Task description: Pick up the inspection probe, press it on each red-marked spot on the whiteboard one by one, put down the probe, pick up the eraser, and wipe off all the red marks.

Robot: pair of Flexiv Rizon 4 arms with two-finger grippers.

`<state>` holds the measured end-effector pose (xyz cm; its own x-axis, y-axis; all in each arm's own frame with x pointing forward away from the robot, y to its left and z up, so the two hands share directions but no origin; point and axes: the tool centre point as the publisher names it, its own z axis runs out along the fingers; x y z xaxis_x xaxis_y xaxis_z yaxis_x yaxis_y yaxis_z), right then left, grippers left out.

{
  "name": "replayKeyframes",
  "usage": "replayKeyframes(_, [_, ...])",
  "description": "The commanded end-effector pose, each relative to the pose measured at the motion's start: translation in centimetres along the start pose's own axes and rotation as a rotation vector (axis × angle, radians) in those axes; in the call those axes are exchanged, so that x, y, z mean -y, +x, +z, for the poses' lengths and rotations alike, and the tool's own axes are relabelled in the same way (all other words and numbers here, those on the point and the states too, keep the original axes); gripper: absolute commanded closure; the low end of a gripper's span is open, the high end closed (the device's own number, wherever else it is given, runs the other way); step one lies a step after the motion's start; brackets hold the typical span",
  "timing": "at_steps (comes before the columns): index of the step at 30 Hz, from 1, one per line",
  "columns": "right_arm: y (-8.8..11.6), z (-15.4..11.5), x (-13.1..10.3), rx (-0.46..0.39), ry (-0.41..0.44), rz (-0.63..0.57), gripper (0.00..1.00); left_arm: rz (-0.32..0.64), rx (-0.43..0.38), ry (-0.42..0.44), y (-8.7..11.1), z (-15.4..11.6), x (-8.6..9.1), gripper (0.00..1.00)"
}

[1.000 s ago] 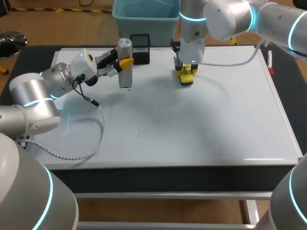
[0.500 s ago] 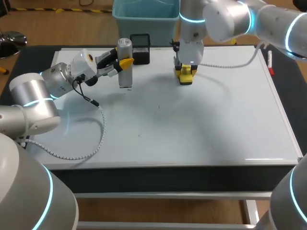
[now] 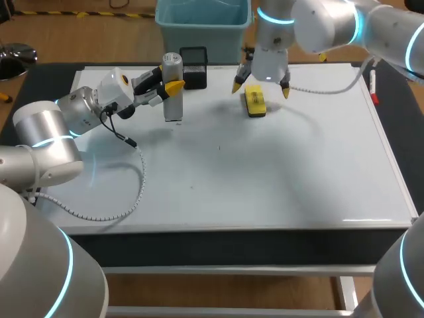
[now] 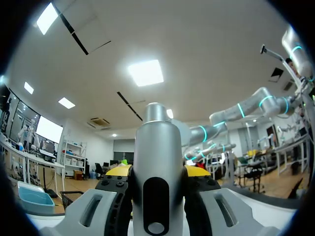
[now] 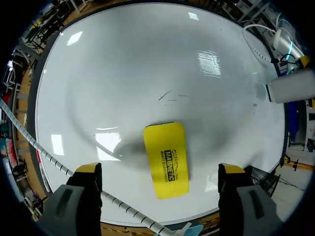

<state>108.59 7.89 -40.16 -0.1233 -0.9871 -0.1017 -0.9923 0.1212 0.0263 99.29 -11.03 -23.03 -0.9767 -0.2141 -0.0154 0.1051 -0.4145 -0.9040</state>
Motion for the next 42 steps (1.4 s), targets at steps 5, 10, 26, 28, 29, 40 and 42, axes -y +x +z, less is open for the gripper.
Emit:
replayKeyframes(5, [2.7, -2.9, 2.3, 0.195, -0.039, 0.198, 0.0, 0.002, 0.001, 0.0, 0.0, 0.1, 0.1, 1.0])
replayKeyframes(10, [3.5, -4.6, 4.6, 0.298, -0.059, 0.324, 0.0, 0.002, 0.001, 0.0, 0.0, 0.1, 0.1, 1.0])
replayKeyframes(26, [5.3, -10.7, 10.4, 0.515, -0.154, 0.644, 0.0, 0.002, 0.001, 0.0, 0.0, 0.1, 0.1, 1.0])
replayKeyframes(28, [5.5, -11.2, 10.7, 0.548, -0.162, 0.653, 0.0, 0.002, 0.001, 0.0, 0.0, 0.1, 0.1, 1.0])
replayKeyframes(29, [5.6, -11.3, 10.9, 0.543, -0.162, 0.666, 0.0, 0.002, 0.001, 0.0, 0.0, 0.1, 0.1, 1.0])
replayKeyframes(40, [6.5, -12.5, 11.0, 0.604, -0.152, 0.675, 0.0, 0.002, 0.001, 0.0, 0.0, 0.1, 0.1, 1.0])
replayKeyframes(42, [6.5, -12.5, 11.0, 0.604, -0.152, 0.675, 0.0, 0.002, 0.001, 0.0, 0.0, 0.1, 0.1, 1.0])
